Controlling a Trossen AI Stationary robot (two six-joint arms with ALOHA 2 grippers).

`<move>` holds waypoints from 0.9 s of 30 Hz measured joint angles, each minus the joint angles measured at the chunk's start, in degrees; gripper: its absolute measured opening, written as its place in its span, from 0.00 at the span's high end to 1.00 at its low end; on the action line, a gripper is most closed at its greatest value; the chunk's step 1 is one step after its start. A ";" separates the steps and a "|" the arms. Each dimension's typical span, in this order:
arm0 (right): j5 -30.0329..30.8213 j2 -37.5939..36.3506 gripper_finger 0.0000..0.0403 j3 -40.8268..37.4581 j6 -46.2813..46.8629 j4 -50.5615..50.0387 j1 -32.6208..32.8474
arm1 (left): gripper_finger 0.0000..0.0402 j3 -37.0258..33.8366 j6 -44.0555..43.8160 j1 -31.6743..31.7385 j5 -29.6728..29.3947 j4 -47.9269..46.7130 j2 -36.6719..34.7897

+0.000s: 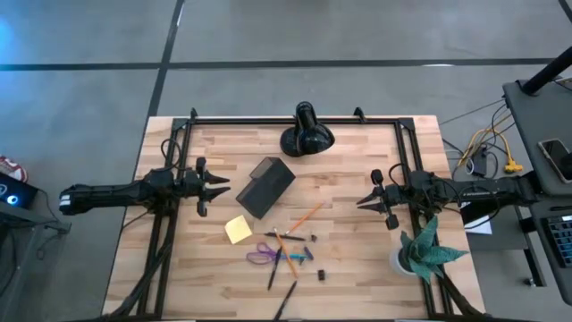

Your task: Pick and place office supplies into organizer

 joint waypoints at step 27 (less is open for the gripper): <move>-4.09 -0.01 0.89 0.00 8.52 15.11 0.00 | 0.75 0.00 0.00 0.01 0.01 0.00 0.00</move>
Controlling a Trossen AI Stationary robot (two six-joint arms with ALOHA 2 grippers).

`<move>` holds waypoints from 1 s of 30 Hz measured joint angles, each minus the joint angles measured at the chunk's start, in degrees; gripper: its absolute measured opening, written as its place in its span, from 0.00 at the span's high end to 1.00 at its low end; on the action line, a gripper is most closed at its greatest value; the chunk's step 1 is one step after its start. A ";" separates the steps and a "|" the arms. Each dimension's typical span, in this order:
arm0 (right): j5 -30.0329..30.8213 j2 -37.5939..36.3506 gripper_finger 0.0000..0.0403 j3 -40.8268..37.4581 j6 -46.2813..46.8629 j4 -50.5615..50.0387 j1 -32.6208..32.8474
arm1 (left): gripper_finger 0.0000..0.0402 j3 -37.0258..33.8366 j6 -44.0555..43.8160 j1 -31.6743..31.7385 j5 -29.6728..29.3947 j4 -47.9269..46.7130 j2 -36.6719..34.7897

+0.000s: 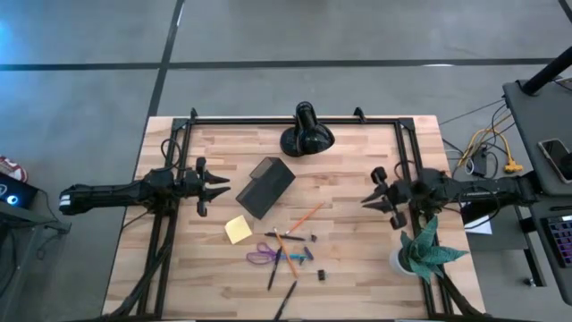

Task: Pick and place office supplies into organizer
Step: Prepare the black desk organizer

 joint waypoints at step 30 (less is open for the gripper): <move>28.24 7.25 0.89 1.37 30.33 26.81 0.00 | 0.75 0.00 -39.24 0.00 0.49 22.34 0.33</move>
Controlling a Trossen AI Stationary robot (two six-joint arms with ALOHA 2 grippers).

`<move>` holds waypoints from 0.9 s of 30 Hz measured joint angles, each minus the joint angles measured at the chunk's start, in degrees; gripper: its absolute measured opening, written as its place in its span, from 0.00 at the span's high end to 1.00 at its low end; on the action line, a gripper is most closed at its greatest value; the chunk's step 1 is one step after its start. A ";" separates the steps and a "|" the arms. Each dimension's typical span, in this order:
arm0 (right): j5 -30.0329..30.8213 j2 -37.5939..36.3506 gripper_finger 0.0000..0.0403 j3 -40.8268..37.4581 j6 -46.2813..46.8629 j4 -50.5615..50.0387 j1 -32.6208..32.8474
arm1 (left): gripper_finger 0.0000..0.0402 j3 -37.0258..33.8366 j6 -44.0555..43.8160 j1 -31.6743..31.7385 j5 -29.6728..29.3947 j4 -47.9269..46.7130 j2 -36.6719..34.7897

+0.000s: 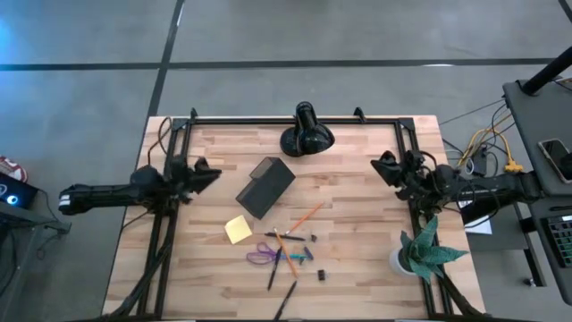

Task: Pick and place office supplies into organizer
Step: Prepare the black desk organizer

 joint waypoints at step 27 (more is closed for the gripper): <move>18.63 0.00 0.89 11.64 -4.61 -8.75 -0.04 | 0.75 11.67 -20.00 0.24 -15.11 -39.69 7.07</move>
